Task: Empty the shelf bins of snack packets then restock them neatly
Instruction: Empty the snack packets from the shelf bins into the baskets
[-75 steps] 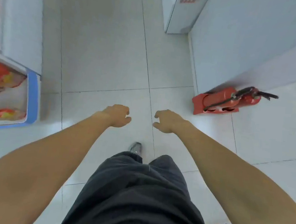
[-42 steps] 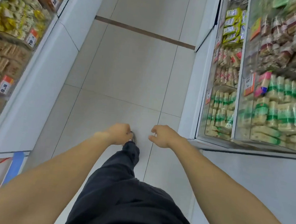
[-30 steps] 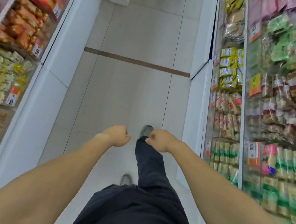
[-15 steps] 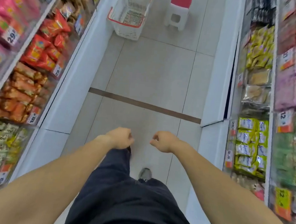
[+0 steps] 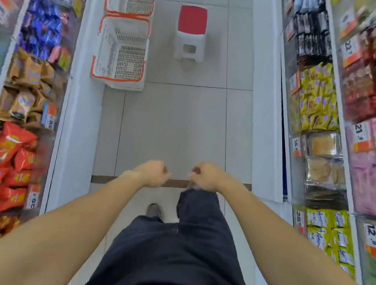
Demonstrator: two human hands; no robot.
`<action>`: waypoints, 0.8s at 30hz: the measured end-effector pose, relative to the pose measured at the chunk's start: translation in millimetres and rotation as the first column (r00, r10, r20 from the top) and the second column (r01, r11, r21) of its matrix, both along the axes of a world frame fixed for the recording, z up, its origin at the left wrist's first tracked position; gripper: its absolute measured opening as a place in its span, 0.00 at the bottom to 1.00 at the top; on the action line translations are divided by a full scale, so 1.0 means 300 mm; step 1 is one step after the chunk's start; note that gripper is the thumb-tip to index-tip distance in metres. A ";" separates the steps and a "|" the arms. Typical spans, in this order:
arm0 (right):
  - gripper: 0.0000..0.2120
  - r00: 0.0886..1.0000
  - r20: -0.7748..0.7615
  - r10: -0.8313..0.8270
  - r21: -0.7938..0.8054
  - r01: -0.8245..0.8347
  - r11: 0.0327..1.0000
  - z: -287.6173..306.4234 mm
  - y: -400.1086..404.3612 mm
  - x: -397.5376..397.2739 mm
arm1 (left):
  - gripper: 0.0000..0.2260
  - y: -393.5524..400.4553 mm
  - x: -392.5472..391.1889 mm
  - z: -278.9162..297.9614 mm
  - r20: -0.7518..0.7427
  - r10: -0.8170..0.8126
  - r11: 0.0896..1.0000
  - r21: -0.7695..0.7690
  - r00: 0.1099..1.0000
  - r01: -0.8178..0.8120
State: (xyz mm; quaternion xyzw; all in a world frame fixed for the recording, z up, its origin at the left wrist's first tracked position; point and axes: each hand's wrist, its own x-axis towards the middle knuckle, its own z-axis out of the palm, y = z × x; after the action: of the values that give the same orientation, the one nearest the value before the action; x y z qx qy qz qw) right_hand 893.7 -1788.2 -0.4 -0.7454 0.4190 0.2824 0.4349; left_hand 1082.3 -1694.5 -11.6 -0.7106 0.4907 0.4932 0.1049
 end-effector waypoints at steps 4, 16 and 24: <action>0.18 1.000 0.004 -0.008 0.004 0.008 1.000 -0.073 -0.385 0.075 | 0.17 -0.413 0.063 -0.038 0.006 -0.044 0.999 0.018 0.999 0.044; 0.22 1.000 -0.013 0.009 0.011 -0.009 1.000 -0.024 -1.521 0.352 | 0.17 -1.494 0.370 0.037 -0.006 0.048 0.998 -0.042 0.999 -0.048; 0.22 0.999 -0.029 -0.021 0.010 0.021 1.000 -0.043 -2.220 0.714 | 0.16 -2.186 0.723 -0.011 -0.035 0.109 0.993 -0.042 0.993 -0.111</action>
State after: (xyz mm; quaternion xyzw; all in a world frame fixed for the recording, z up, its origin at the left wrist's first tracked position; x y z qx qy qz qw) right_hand 1108.0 -2454.0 -13.4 -0.7346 0.4314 0.2908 0.4356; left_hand 1299.2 -2350.2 -14.9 -0.7306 0.4631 0.4988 0.0540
